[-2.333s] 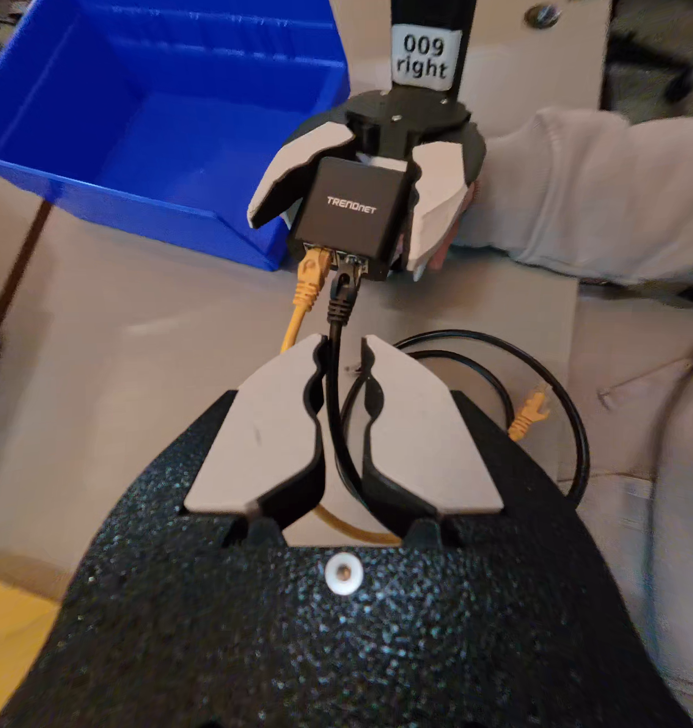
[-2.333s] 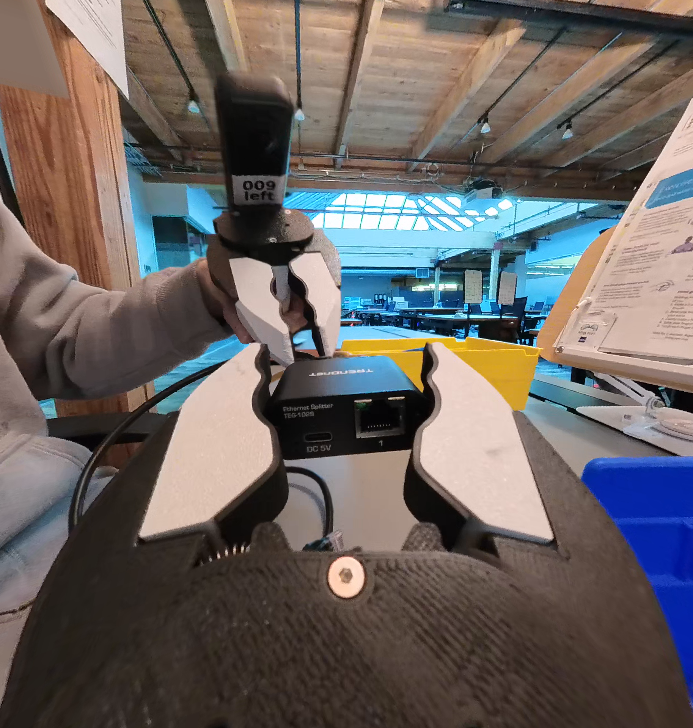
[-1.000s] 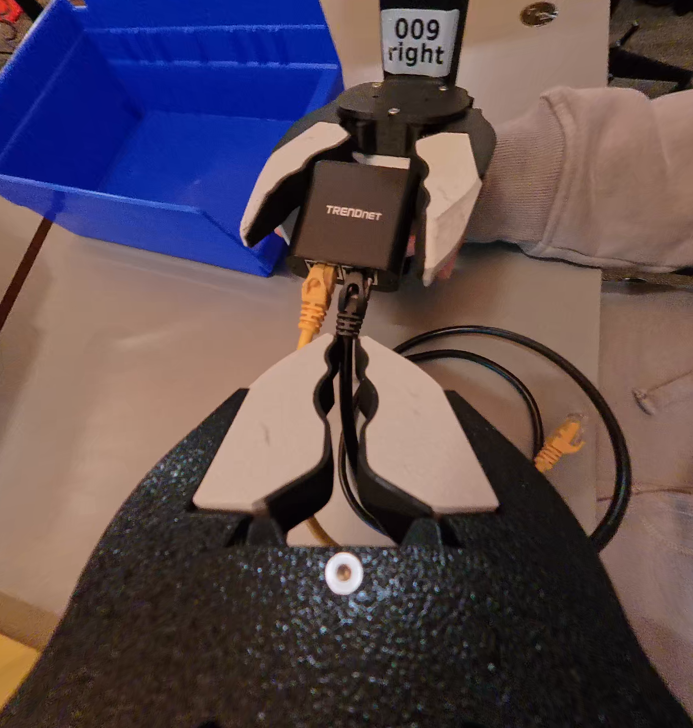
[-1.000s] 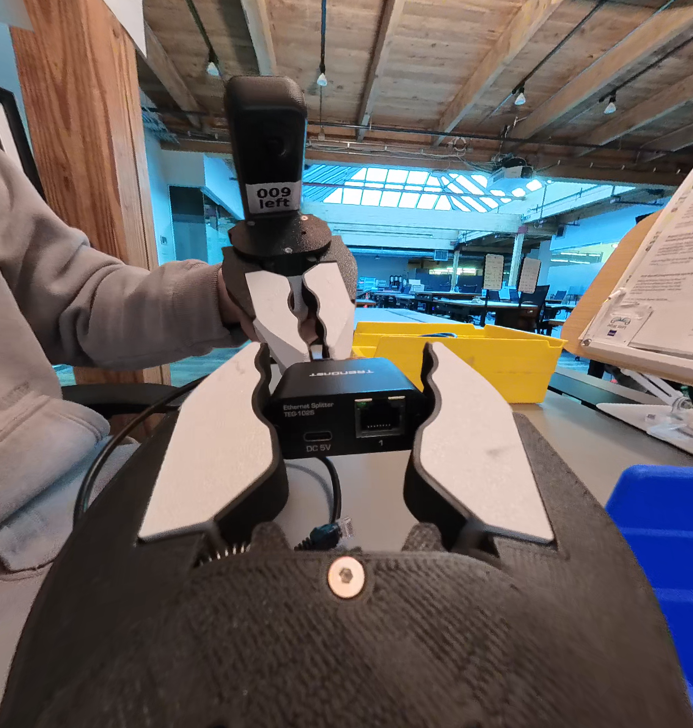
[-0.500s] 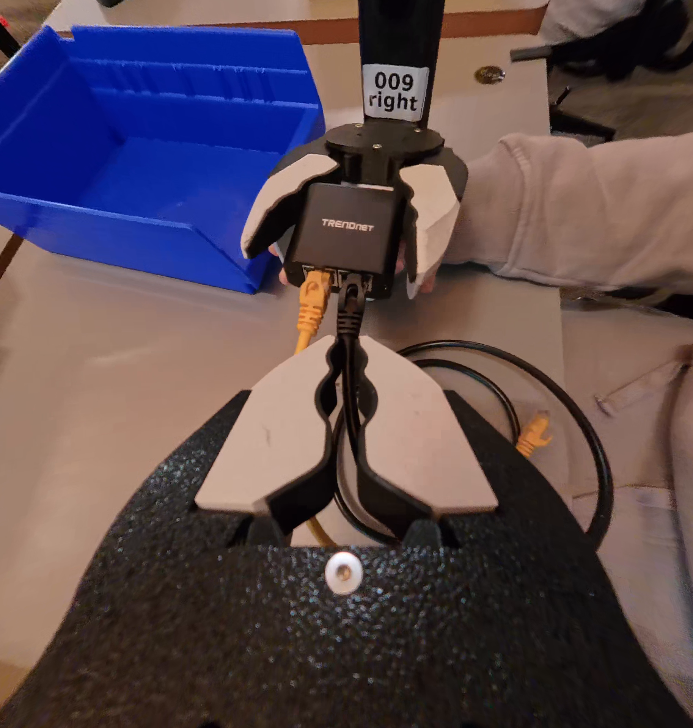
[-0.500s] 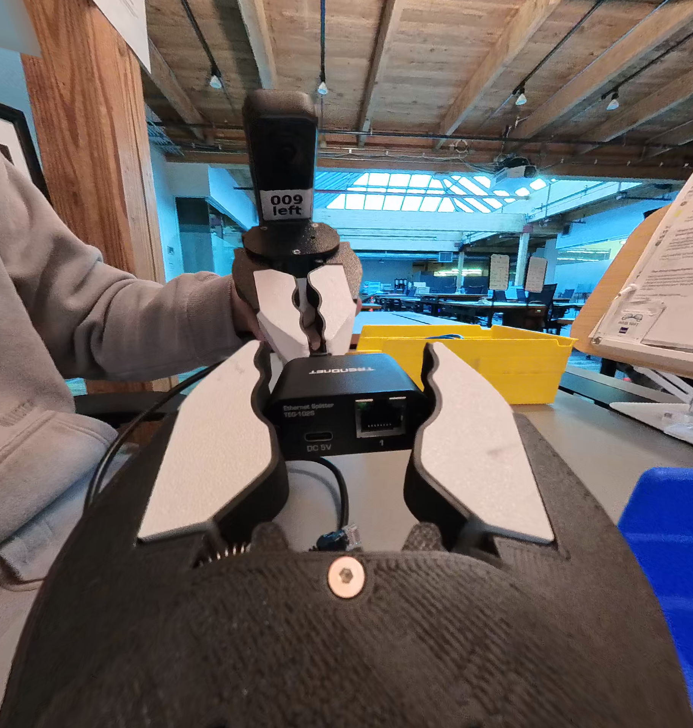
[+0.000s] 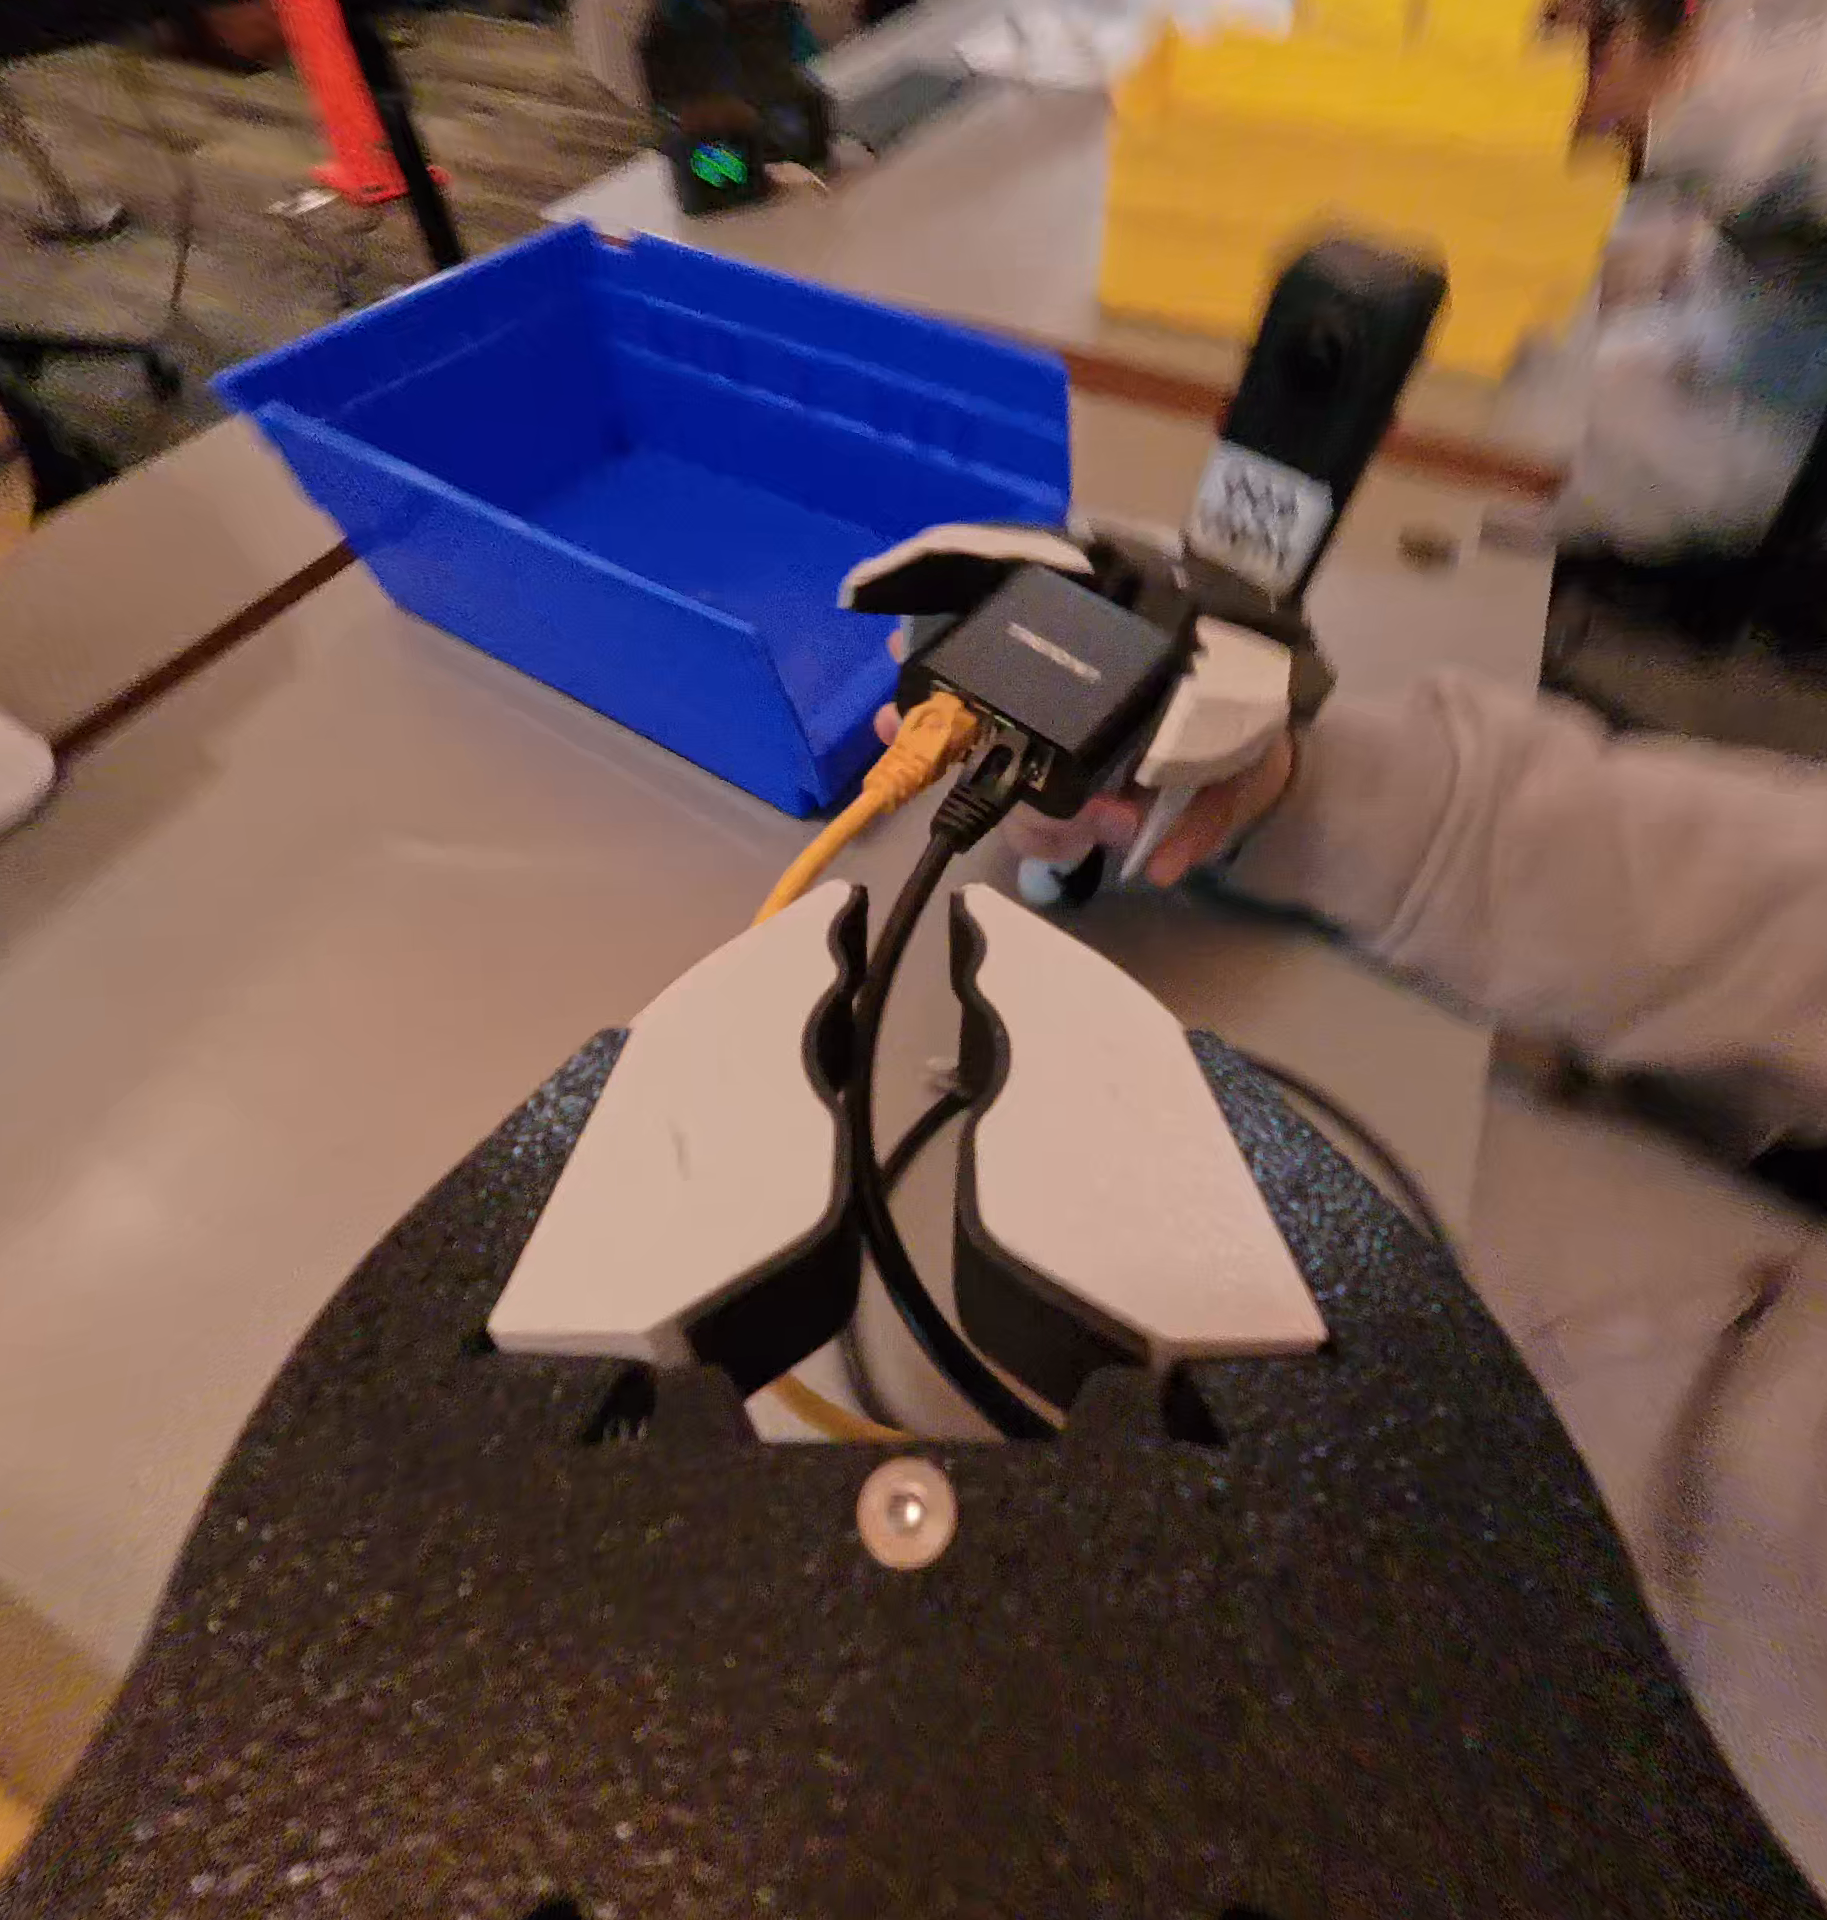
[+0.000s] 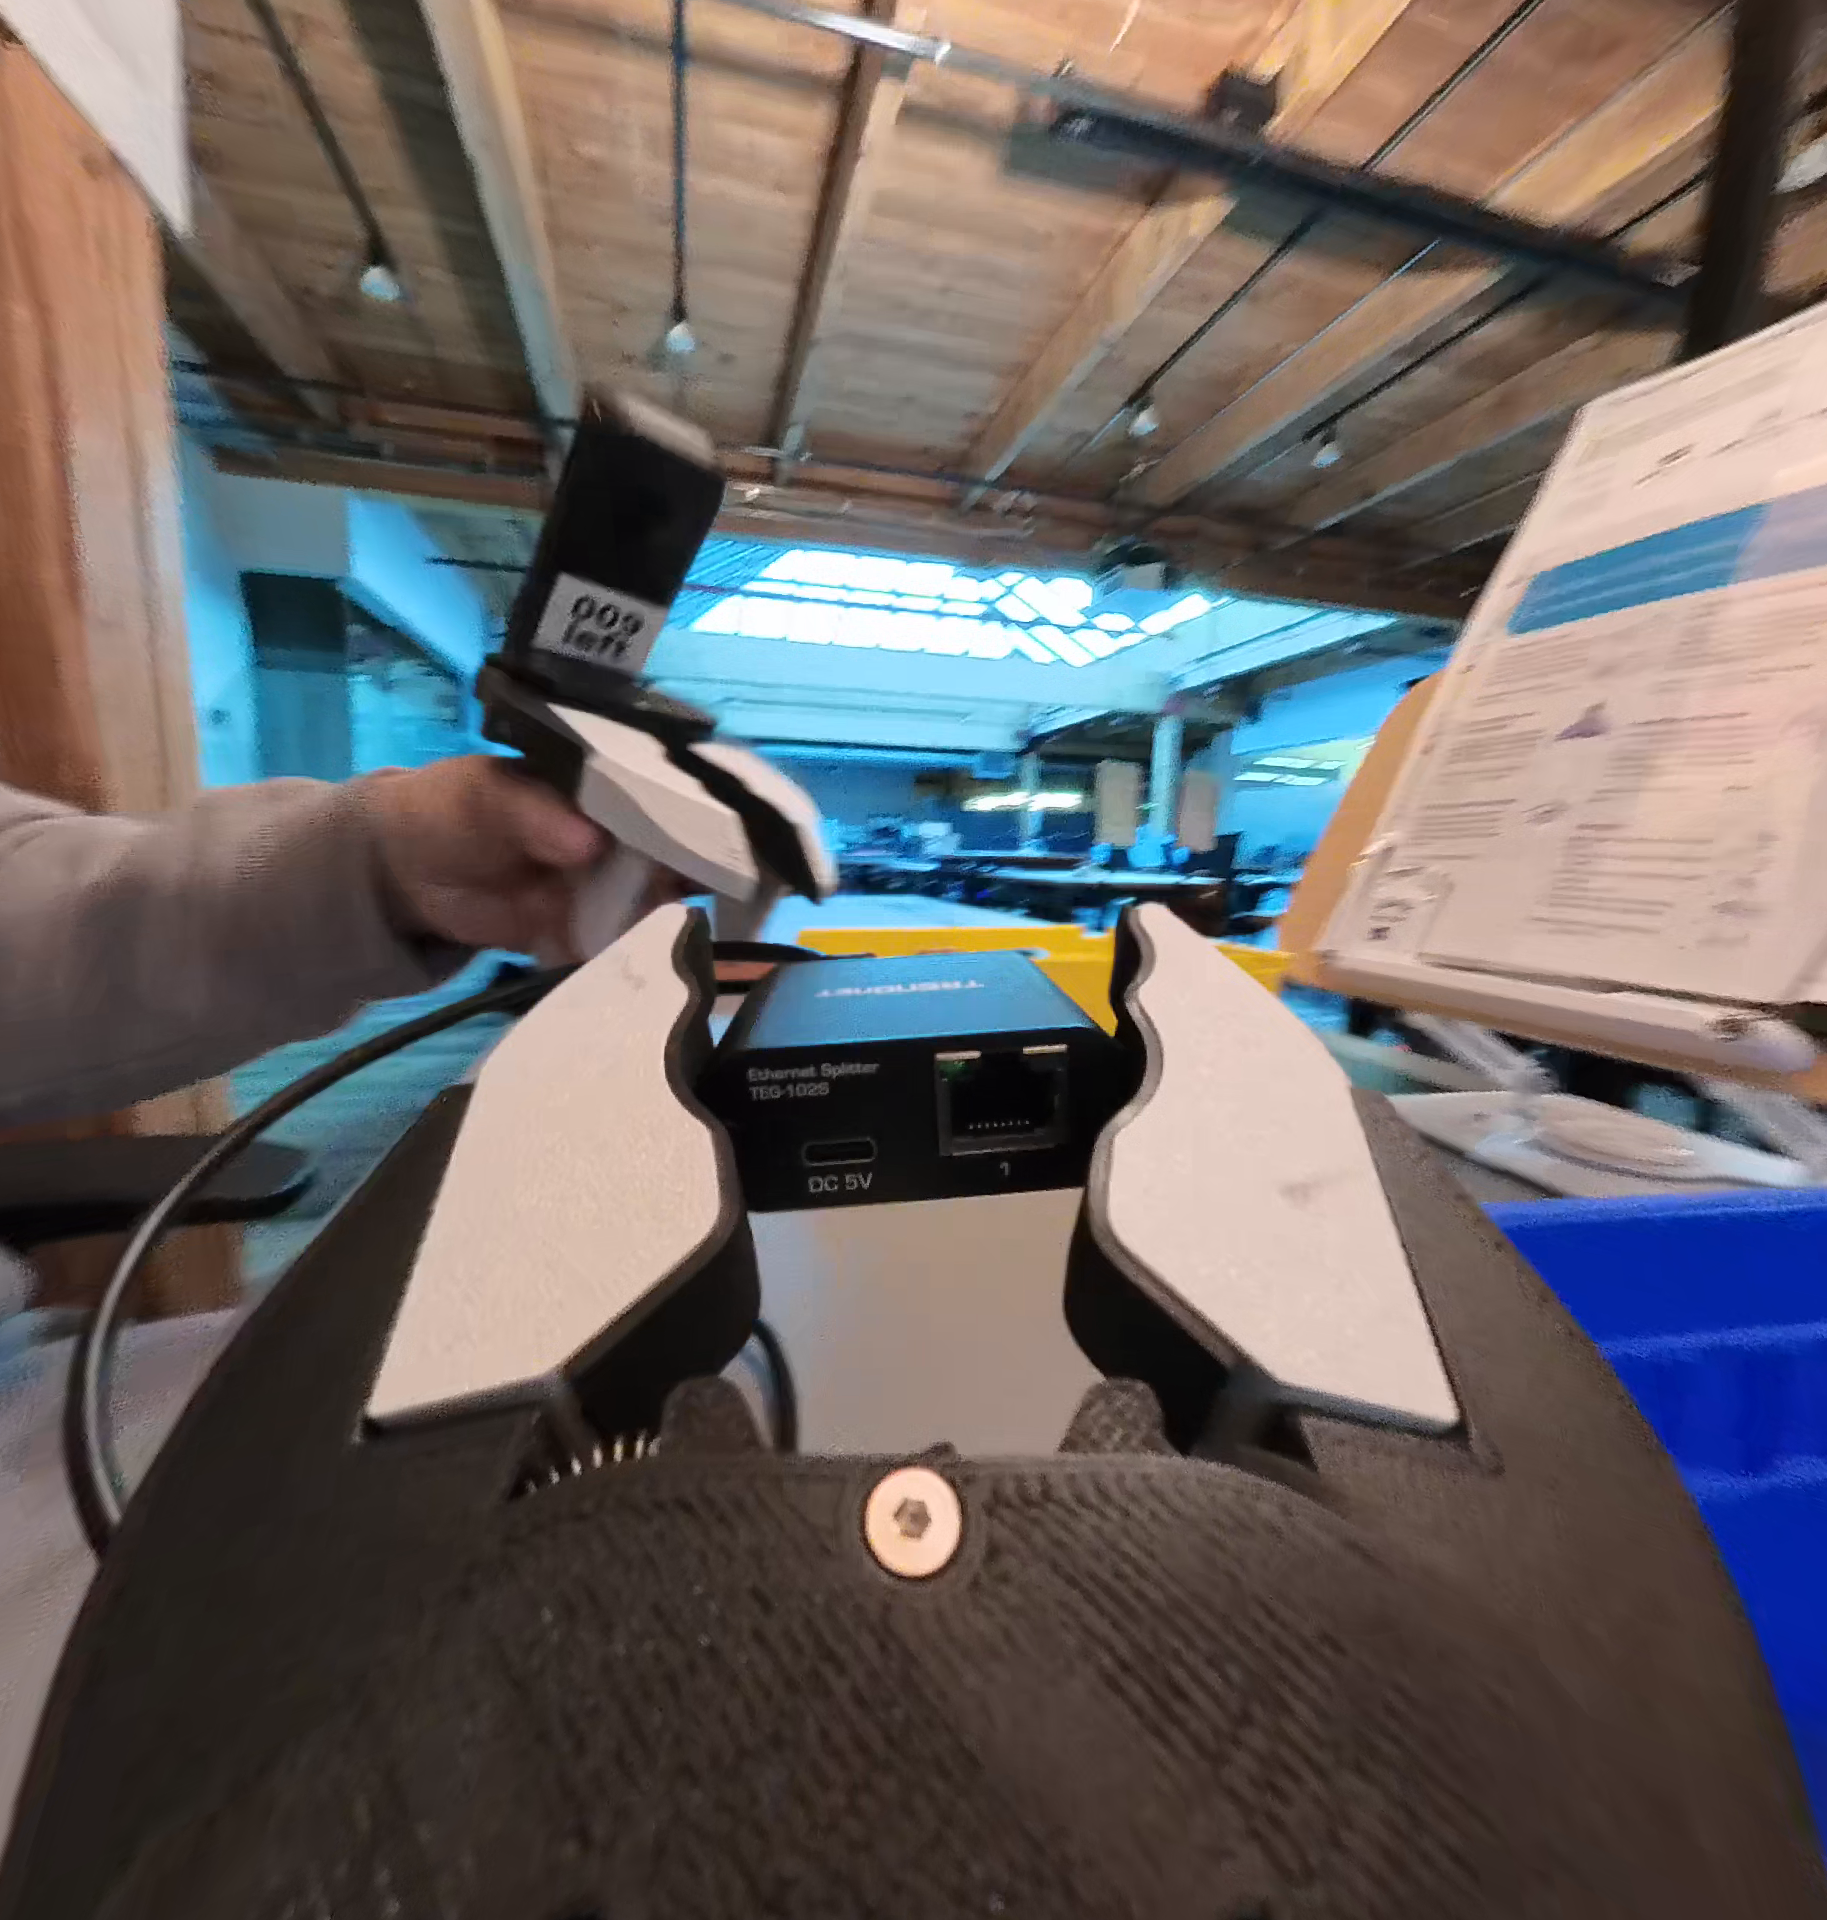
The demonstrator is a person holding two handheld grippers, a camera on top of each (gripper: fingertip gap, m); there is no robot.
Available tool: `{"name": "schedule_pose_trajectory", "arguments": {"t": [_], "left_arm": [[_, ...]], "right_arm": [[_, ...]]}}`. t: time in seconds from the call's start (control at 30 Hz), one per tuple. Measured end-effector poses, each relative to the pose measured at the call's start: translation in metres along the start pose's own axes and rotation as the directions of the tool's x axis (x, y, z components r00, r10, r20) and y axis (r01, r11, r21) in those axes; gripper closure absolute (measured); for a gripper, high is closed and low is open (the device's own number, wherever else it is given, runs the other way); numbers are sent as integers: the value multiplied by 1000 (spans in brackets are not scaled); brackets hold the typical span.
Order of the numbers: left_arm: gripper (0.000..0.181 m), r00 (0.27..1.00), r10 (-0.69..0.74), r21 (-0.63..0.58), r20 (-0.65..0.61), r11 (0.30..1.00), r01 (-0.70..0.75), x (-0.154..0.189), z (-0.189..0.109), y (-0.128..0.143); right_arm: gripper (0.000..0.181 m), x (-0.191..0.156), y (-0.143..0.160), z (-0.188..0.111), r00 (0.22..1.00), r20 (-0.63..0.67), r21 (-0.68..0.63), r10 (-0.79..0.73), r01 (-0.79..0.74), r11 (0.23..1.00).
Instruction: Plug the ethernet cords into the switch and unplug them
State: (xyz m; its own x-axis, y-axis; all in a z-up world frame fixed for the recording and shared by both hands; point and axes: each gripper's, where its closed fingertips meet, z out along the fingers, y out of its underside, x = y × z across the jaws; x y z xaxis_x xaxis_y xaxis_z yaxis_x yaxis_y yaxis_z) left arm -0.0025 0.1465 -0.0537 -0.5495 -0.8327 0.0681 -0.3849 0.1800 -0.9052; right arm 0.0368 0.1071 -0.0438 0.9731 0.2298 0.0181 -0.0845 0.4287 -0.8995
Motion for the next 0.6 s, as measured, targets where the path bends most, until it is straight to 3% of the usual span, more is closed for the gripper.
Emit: {"name": "schedule_pose_trajectory", "arguments": {"t": [0.07, 0.13, 0.2, 0.23, 0.3, 0.37, 0.4, 0.5, 0.6], "left_arm": [[153, 942, -325, 69, -77, 941, 331, 6, -8, -4], [134, 777, -585, 78, -235, 785, 614, 17, -10, -4], [122, 609, -725, 91, -322, 617, 782, 16, -11, -2], [120, 568, -753, 83, -332, 576, 813, 15, -12, 1], [122, 589, -749, 123, -303, 582, 804, 13, -17, 1], [122, 684, -693, 241, -226, 641, 729, 10, -26, -10], [122, 706, -670, 244, -230, 663, 708, 16, -27, -15], [119, 648, -699, 48, -301, 668, 743, 32, -10, -7], [122, 589, -738, 7, -329, 622, 783, 22, 5, 3]], "right_arm": [[107, 7, -6, -4, 996, -61, 19, -69, 70, 997], [107, 5, -7, -4, 991, -65, 6, -121, 121, 993], [107, 6, 0, 1, 971, -90, -73, -221, 215, 974], [107, 10, 2, 3, 950, -131, -112, -282, 268, 957], [107, 19, 7, 5, 895, -202, -199, -398, 361, 911], [107, 13, 10, 9, 898, -167, -197, -406, 374, 906], [107, 9, 9, 11, 905, -154, -179, -396, 369, 912], [107, -1, 5, 17, 927, -119, -123, -356, 342, 931], [106, -19, 8, 26, 944, -24, -111, -330, 326, 939]]}}
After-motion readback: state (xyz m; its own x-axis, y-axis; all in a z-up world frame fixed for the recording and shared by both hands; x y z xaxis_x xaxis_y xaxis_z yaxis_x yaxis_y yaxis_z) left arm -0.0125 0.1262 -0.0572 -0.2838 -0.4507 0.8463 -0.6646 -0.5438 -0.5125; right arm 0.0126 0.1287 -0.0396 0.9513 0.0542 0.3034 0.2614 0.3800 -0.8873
